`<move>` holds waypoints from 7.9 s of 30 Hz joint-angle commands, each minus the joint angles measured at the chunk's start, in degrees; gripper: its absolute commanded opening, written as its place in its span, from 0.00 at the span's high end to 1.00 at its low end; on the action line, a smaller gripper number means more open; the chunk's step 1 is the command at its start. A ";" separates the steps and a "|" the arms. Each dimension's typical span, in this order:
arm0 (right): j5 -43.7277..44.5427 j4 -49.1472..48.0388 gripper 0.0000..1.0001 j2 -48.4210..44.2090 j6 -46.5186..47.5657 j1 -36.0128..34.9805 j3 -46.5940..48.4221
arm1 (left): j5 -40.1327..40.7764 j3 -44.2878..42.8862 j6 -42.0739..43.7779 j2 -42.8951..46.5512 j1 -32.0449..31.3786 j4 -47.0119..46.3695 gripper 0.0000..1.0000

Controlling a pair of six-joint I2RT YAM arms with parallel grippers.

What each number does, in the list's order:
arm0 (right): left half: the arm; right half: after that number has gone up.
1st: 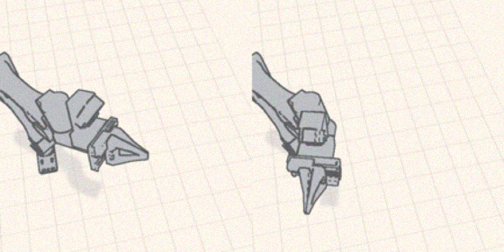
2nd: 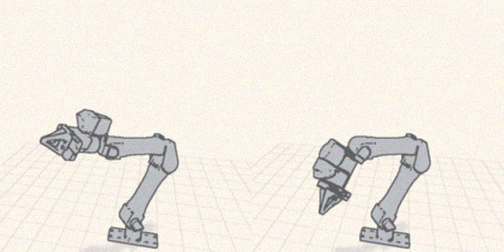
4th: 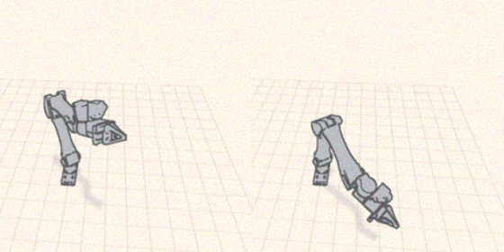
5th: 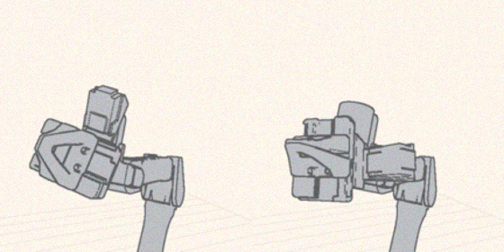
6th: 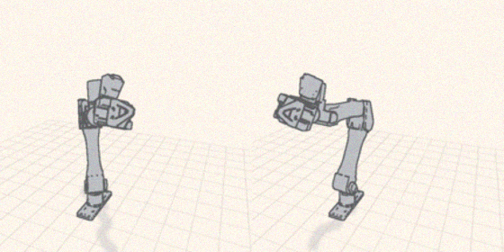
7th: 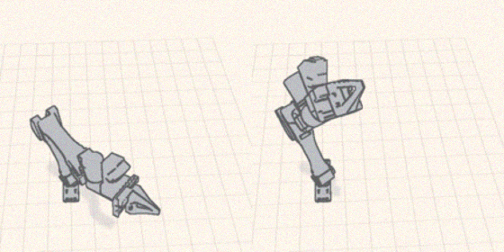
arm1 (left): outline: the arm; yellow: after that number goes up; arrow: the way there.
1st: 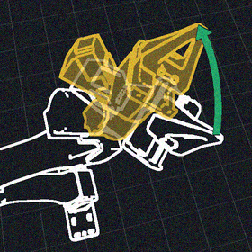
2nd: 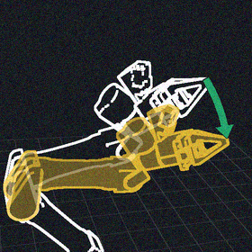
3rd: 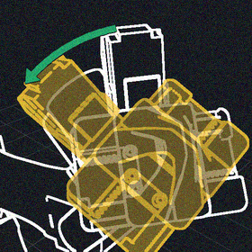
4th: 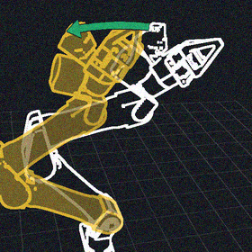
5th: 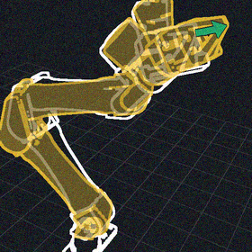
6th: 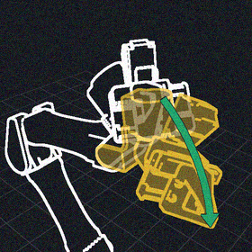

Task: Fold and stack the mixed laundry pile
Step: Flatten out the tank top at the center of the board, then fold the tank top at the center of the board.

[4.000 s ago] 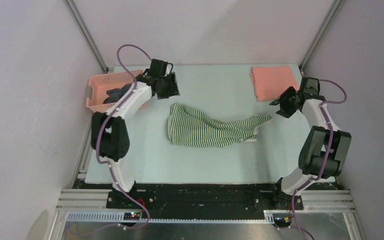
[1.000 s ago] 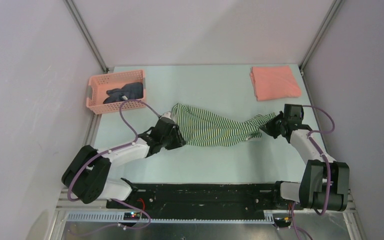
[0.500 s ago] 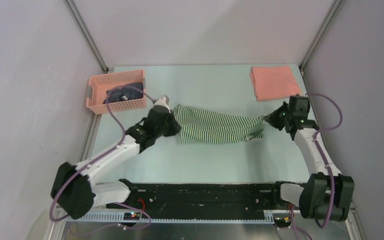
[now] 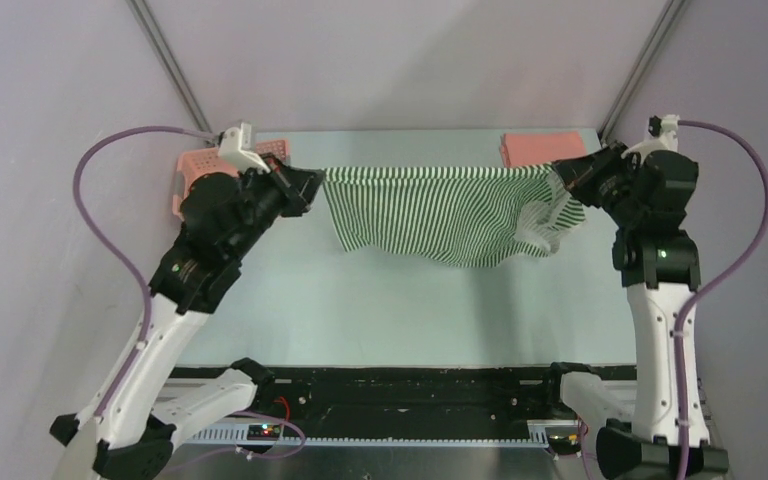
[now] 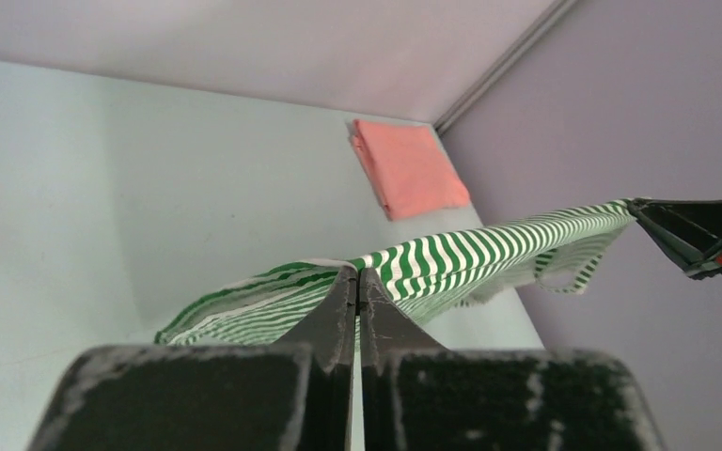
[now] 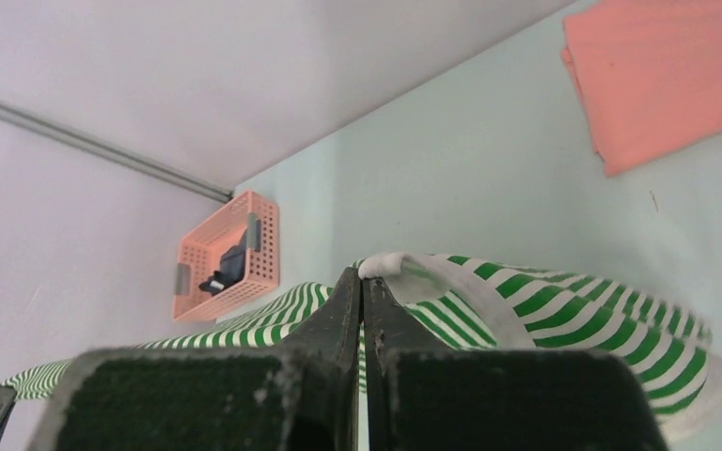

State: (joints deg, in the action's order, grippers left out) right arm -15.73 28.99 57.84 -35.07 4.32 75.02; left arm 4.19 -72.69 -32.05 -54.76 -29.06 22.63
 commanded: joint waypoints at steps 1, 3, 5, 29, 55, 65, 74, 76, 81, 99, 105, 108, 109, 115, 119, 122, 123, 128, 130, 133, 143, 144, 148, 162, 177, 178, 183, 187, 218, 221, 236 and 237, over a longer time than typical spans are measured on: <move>-1.42 6.19 1.00 -7.17 1.80 0.79 2.72 | -3.04 -2.21 1.26 6.69 1.01 2.81 1.00; -3.12 7.70 1.00 -9.92 1.31 0.83 3.80 | -3.66 -2.50 0.51 9.61 0.98 2.81 1.00; -5.30 9.28 1.00 -12.32 0.52 0.80 4.92 | -5.93 -3.10 -0.37 12.18 0.94 2.87 1.00; -10.49 -5.82 0.85 18.50 8.70 -5.70 -12.33 | 10.15 16.83 0.53 -5.34 8.95 4.39 1.00; 19.22 13.32 0.52 30.96 11.85 -7.62 -7.40 | -0.54 6.61 1.86 -41.15 13.63 -3.18 1.00; 18.19 10.00 0.53 37.90 12.29 -9.38 -7.70 | -0.85 6.28 2.13 -40.77 13.84 -3.19 1.00; 19.50 7.52 0.90 42.06 13.29 -9.14 -6.21 | -0.88 6.31 2.19 -40.73 14.30 -3.16 1.00; 20.03 7.32 1.00 41.69 13.51 -8.03 -5.70 | -0.85 5.87 2.17 -40.92 14.74 -3.13 1.00; 18.48 6.24 1.00 39.09 13.36 -2.34 -5.59 | -0.29 4.68 2.34 -41.11 17.02 -3.19 1.00; 7.97 -1.41 1.00 46.19 13.19 7.77 0.37 | -1.54 -7.54 6.13 -55.39 21.37 -3.08 1.00; 7.01 -2.22 1.00 49.98 13.26 7.90 4.43 | -2.54 -12.85 7.30 -60.09 22.42 -2.96 1.00; 6.20 -1.74 1.00 52.58 12.67 7.82 6.80 | -3.21 -15.05 7.69 -62.07 22.72 -2.79 1.00; 6.00 -1.44 1.00 53.83 12.62 7.66 8.63 | -3.59 -16.31 7.77 -62.32 22.84 -2.78 1.00; 8.19 7.28 0.78 57.77 12.54 5.60 19.23 | -6.31 -20.23 7.78 -59.24 22.94 0.17 0.61; 9.87 13.47 0.55 53.18 10.26 3.79 18.96 | -8.94 -12.09 4.06 -49.10 22.77 1.23 0.49; 8.91 14.49 0.49 45.55 7.65 2.03 10.49 | -10.32 -0.26 2.14 -39.81 21.55 1.39 0.48; 8.57 14.46 0.48 43.86 7.26 1.62 8.47 | -10.55 2.11 1.88 -35.26 21.13 1.65 0.48; 8.64 16.17 0.48 30.85 5.98 -3.38 -5.45 | -13.06 20.12 0.07 -19.35 17.81 2.29 0.50; 9.00 17.38 0.48 25.94 5.29 -7.17 -10.49 | -12.90 25.63 -0.73 -11.22 16.01 2.98 0.50; 10.39 19.43 0.50 18.34 2.01 -13.46 -19.40 | -12.93 32.58 -2.59 -5.42 12.15 4.23 0.50; 10.90 20.66 0.58 3.06 -9.40 -30.09 -38.16 | -7.06 45.25 -11.16 5.85 0.08 6.66 0.51; 11.66 20.09 0.58 2.88 -10.11 -30.78 -38.93 | -6.46 45.61 -11.86 5.51 -0.28 6.64 0.51; 11.90 15.70 0.59 4.58 -11.97 -33.52 -41.45 | -5.29 46.94 -12.42 4.26 -1.01 6.48 0.52; 21.37 11.84 0.72 8.47 -13.60 -34.97 -43.47 | -4.38 51.62 -14.92 2.31 -2.04 1.83 0.65; 21.64 17.54 1.00 1.68 -12.73 -34.94 -43.27 | 4.61 49.49 -13.39 -0.11 -2.18 7.25 1.00; 21.89 17.82 1.00 2.10 -12.81 -34.98 -43.16 | 5.27 49.36 -13.56 -0.10 -2.28 7.56 1.00; 21.85 17.74 1.00 2.32 -12.84 -35.07 -43.03 | 8.94 47.94 -13.60 0.56 -2.30 9.68 1.00; 20.89 17.26 1.00 2.08 -12.85 -35.92 -43.16 | 8.75 46.74 -13.94 3.48 -2.48 10.62 0.97; 19.38 19.30 1.00 -1.38 -13.90 -36.27 -43.38 | 7.98 51.30 -21.49 11.74 -4.46 10.99 1.00; 18.89 21.09 1.00 -2.05 -14.15 -36.75 -43.43 | 8.22 51.41 -21.53 11.54 -4.48 11.62 1.00; 19.44 17.89 0.99 -1.12 -10.06 -34.85 -40.18 | 10.15 44.28 -16.82 10.15 -5.63 9.53 1.00; 19.65 17.96 0.99 -0.48 -9.06 -34.57 -39.63 | 9.88 43.80 -16.24 8.99 -5.61 9.27 1.00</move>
State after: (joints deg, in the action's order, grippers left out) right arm 1.91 47.48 54.83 -47.44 -31.38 31.86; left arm 11.90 -25.43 -51.57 -42.15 -34.39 34.22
